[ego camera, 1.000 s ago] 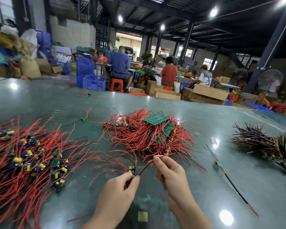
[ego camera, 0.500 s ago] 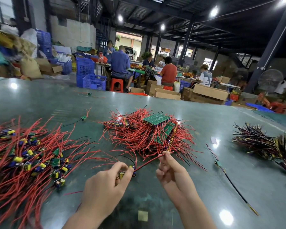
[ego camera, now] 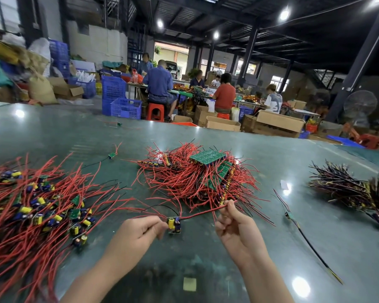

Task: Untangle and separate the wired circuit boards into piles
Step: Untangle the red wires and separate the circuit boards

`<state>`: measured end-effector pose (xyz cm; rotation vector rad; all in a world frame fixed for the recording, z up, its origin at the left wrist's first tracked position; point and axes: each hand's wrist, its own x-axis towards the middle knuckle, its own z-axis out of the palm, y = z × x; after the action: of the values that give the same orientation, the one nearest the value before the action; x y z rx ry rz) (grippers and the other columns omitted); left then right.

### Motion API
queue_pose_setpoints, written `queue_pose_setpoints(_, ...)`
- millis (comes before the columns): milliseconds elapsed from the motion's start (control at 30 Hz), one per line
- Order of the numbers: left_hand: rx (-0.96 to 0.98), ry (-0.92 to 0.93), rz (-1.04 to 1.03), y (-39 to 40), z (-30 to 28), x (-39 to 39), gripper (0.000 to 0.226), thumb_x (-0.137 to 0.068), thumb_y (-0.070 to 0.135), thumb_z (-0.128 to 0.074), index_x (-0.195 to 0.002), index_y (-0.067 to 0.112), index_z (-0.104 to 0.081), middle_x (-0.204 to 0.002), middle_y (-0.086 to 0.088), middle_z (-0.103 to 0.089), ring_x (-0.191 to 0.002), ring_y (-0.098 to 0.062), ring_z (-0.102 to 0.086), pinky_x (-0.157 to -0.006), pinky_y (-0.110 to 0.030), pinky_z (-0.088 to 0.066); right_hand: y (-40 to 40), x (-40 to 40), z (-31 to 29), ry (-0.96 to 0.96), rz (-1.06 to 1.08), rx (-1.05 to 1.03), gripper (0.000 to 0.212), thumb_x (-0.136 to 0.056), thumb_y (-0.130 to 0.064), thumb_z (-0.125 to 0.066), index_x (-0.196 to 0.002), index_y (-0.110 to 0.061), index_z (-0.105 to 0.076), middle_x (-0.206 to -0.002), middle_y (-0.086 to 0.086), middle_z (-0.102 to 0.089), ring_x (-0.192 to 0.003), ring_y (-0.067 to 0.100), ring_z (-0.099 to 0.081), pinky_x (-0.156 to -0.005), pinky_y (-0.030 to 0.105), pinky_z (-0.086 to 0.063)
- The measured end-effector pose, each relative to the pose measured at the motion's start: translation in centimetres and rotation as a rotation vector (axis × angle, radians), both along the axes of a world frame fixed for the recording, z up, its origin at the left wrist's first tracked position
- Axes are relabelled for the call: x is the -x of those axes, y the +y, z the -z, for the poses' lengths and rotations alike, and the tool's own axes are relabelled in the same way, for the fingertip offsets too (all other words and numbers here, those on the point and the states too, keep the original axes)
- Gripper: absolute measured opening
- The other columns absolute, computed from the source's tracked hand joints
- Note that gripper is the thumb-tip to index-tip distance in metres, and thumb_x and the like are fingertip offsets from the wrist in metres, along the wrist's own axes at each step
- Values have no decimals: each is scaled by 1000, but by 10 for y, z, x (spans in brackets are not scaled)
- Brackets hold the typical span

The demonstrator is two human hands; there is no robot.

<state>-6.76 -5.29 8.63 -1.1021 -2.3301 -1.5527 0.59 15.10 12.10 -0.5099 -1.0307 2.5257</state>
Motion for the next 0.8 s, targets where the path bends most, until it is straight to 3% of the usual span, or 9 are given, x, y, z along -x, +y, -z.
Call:
queue_pose_setpoints(133,-56,-64,-44,-10,-3,13,40,-76,64,-47,-62,27,-57,-56,-7,-49,-57,-12,-44,-61,-32,-34,-8,-1,2,29,-8,-206,19,-73,-25,-62,-60,-14,-71,-53,-4,-46,-41,3,-43,-44,14,-39)
queue_pose_setpoints(200,-35,-56,-124,-19,-6,19,40,-76,62,-46,-63,27,-57,-53,-8,-48,-53,-16,-44,-59,-35,-35,-13,-2,5,25,10,-384,14,-75,-26,-64,-72,-17,-75,-62,-3,-61,-47,2,-46,-51,14,-41)
queue_pose_setpoints(300,29,99,-496,-43,-13,28,34,-82,51,-45,-62,28,-59,-36,1,-36,-37,-14,-37,-45,-30,-31,-25,0,14,-25,9,-705,12,-87,-15,-61,-92,-19,-71,-86,2,-74,-56,3,-52,-58,13,-43)
queue_pose_setpoints(367,93,182,-796,-59,-19,31,40,-85,49,-41,-64,23,-63,-35,3,-39,-37,-25,-47,-45,-27,-37,-36,2,22,-65,36,-1076,19,-89,-15,-61,-97,-31,-67,-93,-5,-73,-77,3,-60,-71,12,-43)
queue_pose_setpoints(433,159,123,-998,-67,-18,36,45,-85,47,-38,-78,15,-68,-58,-16,-59,-57,-35,-58,-57,-37,-50,-42,3,32,-87,42,-1525,22,-91,-25,-59,-109,-37,-62,-110,-16,-64,-103,5,-50,-89,13,-35)
queue_pose_setpoints(500,249,50,-1115,-68,-15,41,45,-83,36,-49,-105,0,-65,-99,-28,-62,-91,-44,-55,-79,-48,-47,-42,5,41,-164,-25,-1784,30,-95,-39,-49,-124,-41,-55,-130,-19,-49,-117,10,-34,-102,19,-24)
queue_pose_setpoints(567,310,14,-1152,-68,-12,41,55,-79,23,-61,-120,-12,-50,-116,-36,-50,-107,-49,-44,-87,-55,-40,-43,7,47,-290,-139,-1889,36,-96,-48,-38,-132,-47,-45,-141,-21,-35,-122,13,-23,-103,24,-15)
queue_pose_setpoints(667,249,66,-1128,-63,-11,35,65,-71,23,-51,-127,-9,-41,-126,-34,-39,-110,-50,-37,-85,-62,-37,-44,8,52,-312,-252,-1972,36,-97,-50,-34,-125,-42,-54,-141,-23,-35,-124,12,-20,-96,22,-12)
queue_pose_setpoints(800,215,361,-968,-38,-15,20,39,-71,13,-59,-110,5,-61,-115,-19,-55,-104,-43,-43,-83,-50,-36,-41,9,54,-306,-162,-1995,36,-94,-49,-42,-103,-25,-67,-117,-17,-56,-117,12,-32,-92,21,-22)
